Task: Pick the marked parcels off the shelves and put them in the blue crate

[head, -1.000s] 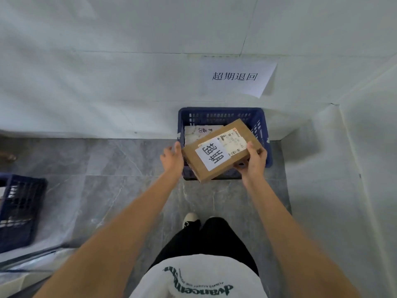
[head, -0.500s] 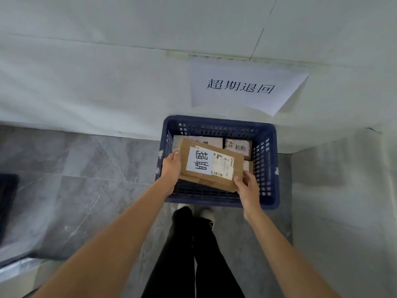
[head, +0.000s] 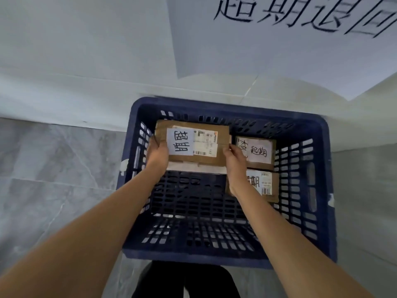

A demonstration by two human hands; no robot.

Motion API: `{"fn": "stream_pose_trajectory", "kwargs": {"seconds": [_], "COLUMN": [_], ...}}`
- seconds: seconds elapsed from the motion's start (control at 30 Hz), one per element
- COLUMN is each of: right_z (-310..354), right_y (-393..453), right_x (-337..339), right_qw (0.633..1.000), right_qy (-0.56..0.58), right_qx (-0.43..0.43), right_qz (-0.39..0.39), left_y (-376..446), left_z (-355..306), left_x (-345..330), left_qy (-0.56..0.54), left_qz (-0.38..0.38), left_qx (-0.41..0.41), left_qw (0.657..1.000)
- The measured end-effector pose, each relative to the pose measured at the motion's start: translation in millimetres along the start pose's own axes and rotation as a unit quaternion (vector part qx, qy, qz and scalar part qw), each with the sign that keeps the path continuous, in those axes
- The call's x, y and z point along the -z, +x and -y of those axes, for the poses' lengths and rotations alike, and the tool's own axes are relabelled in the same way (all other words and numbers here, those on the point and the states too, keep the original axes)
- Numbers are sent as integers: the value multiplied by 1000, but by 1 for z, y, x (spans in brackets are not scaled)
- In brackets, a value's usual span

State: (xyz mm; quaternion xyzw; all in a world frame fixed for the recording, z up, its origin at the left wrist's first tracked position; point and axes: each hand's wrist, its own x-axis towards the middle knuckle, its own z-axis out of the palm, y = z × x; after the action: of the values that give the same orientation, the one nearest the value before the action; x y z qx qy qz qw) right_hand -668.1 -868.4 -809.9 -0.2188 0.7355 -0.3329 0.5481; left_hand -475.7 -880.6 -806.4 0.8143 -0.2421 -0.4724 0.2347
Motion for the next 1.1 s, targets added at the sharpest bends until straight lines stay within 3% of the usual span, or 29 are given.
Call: {"fn": "stream_pose_trajectory", "kwargs": {"seconds": [0.27, 0.43, 0.5, 0.6, 0.73, 0.83, 0.97, 1.1], "right_z": [3, 55, 87, 138, 200, 232, 255, 250], "right_y": [-6, -53, -85, -137, -201, -249, -325, -409], "right_x": [-3, 1, 3, 6, 1, -10, -32, -64], "right_qw": [999, 973, 942, 871, 810, 768, 712, 594], "right_qy": [-34, -181, -271, -387, -446, -472, -469, -486], "right_qx": [2, 143, 196, 294, 363, 404, 478, 571], "right_qz": [-7, -4, 32, 76, 113, 154, 211, 292], "left_y": [-1, -65, -102, -158, -220, -261, -324, -396], "left_z": [-8, -41, -65, -100, -136, -146, -134, -89], "left_x": [7, 34, 54, 97, 166, 216, 272, 320], "left_qy": [3, 70, 145, 262, 355, 403, 380, 340], "left_qz": [-28, -7, 8, -41, -82, -122, -226, -321], "left_qx": [-22, -88, -147, -244, -288, -292, -248, -166], "left_qw": [999, 994, 978, 933, 886, 859, 862, 868]}}
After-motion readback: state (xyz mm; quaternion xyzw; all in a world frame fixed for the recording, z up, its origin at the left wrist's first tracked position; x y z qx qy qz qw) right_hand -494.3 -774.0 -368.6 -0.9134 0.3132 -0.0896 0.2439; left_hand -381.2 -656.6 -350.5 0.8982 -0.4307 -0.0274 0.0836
